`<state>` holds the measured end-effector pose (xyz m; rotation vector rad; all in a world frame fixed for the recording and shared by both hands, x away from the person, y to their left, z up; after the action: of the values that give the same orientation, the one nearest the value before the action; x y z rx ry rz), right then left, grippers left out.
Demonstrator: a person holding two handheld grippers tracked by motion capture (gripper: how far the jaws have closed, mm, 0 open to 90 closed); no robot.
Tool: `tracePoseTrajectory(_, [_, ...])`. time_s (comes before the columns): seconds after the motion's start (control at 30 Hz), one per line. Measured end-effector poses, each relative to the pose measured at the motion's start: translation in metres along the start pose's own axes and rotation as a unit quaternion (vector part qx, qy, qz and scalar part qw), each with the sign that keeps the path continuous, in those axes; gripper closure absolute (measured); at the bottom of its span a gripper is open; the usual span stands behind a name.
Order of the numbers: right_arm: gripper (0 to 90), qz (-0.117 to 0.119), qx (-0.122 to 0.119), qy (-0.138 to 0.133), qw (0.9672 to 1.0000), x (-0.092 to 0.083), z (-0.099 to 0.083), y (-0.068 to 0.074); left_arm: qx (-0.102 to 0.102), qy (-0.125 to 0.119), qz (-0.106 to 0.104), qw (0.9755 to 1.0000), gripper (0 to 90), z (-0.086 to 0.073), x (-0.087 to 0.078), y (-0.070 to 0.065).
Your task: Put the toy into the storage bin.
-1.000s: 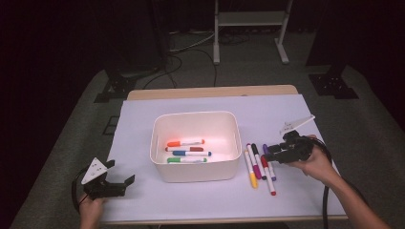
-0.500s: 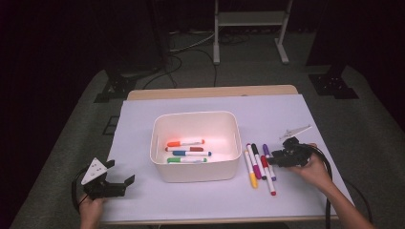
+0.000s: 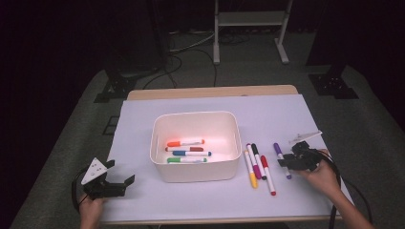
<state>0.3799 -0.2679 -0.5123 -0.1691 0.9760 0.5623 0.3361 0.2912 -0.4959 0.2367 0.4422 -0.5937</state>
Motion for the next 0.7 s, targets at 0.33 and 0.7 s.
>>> tracePoseTrajectory(0.33, [75.5,-0.016,0.009,-0.008,0.9998,-0.006,-0.008,-0.01,0.0,0.0,0.001,1.0,0.0,0.0,0.0,0.0])
tracePoseTrajectory(0.7, [75.7,0.031,0.035,-0.026,0.9986,-0.02,-0.002,-0.003,-0.001,0.002,0.0,1.0,0.0,0.0,0.0,0.0])
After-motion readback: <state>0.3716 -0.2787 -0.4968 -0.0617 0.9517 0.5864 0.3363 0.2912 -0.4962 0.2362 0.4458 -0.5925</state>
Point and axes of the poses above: each handheld gripper's, and its own axes: x roughly forward along the jaws, z roughly out of its top, y roughly to its left, the point moved 9 cm from there along x, roughly forward along the jaws, and after that the axes turned 4 degrees about x, right-handed, at the moved point
